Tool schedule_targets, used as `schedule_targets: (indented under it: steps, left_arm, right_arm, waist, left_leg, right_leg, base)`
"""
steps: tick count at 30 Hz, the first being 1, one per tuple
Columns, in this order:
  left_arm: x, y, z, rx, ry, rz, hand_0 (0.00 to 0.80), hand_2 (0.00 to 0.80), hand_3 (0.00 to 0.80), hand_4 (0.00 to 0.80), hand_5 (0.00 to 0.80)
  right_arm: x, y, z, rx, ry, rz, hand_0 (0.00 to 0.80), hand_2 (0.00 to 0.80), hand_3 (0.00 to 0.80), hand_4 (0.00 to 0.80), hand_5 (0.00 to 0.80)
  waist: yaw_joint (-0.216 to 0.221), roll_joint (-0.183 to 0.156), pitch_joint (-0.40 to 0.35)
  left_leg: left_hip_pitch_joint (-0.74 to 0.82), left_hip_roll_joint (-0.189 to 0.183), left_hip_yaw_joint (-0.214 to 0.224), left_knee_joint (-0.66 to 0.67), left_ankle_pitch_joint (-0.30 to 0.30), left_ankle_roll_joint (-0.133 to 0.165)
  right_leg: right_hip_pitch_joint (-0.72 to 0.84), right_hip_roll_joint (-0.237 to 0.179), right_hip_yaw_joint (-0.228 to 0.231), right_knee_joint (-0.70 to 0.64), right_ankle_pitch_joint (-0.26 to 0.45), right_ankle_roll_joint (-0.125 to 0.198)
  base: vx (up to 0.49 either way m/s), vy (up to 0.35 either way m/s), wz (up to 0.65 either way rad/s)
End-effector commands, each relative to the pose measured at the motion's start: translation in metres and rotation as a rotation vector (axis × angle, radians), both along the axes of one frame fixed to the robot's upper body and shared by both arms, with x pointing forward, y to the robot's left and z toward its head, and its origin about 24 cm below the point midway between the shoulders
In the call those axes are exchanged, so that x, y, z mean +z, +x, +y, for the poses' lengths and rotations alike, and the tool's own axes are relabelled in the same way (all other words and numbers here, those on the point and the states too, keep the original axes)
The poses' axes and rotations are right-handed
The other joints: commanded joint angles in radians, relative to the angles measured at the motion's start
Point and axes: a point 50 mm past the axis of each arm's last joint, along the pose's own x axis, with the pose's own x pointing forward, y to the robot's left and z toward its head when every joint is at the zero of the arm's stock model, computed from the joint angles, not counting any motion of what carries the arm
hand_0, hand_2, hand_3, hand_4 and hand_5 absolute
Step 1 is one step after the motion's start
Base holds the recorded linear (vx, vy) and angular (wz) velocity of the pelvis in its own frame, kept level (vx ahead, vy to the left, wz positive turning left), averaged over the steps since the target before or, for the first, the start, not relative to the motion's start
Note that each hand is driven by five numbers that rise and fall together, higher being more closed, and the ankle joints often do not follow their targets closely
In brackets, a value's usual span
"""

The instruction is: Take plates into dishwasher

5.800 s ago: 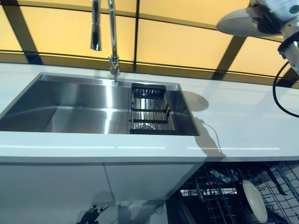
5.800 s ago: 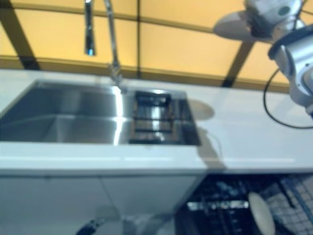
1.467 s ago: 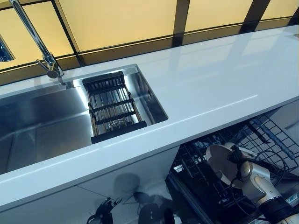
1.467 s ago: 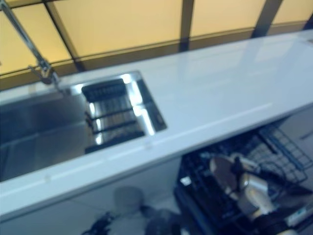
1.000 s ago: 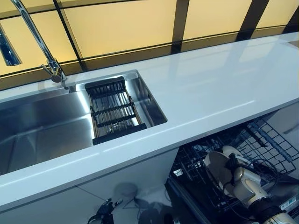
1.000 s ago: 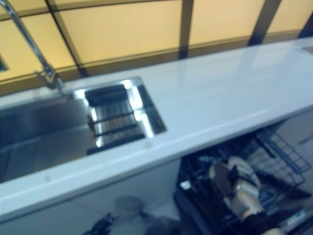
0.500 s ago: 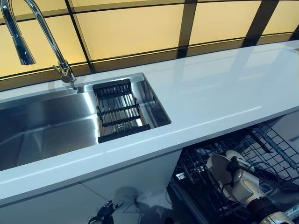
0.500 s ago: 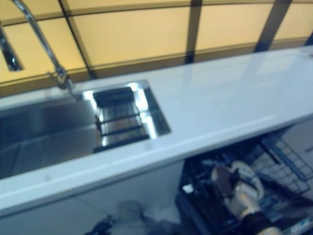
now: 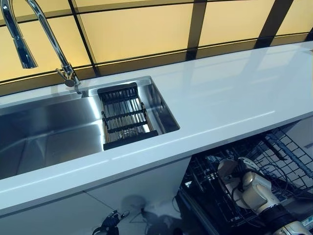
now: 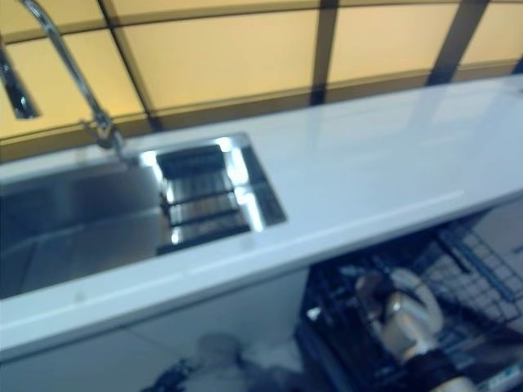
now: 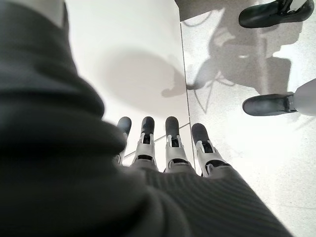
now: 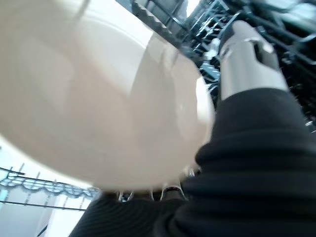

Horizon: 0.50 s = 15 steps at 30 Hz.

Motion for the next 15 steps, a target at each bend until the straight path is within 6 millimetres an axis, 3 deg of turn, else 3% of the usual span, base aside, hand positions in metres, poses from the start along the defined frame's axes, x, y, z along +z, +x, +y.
schedule_targets:
  steps: [1,15]
  left_arm:
    - [0.008,0.017,0.018,-0.008,0.072,-0.027,0.000,0.000,0.000,0.000,0.000]
    - [0.013,0.011,0.048,0.061,0.118,-0.015,0.000,0.000,0.000,0.000,0.000]
  right_arm:
    - [0.041,0.004,-0.018,0.022,-0.107,-0.054,0.000,0.000,0.000,0.000,0.000]
    - [0.136,-0.004,-0.076,-0.014,-0.230,-0.206,0.000,0.000,0.000,0.000,0.000]
  waist:
    - [-0.018,-0.071,0.032]
    - [-0.053,-0.118,0.018]
  left_leg:
    - [0.020,-0.004,-0.015,-0.001,-0.070,0.056]
    - [0.039,0.011,0.029,-0.001,-0.078,0.051]
  right_leg:
    - [0.026,-0.016,0.035,0.001,-0.054,0.057]
    - [0.035,-0.002,0.069,0.001,-0.045,0.065]
  base:
    - [0.000,0.000,0.00]
    - [0.013,0.002,-0.05]
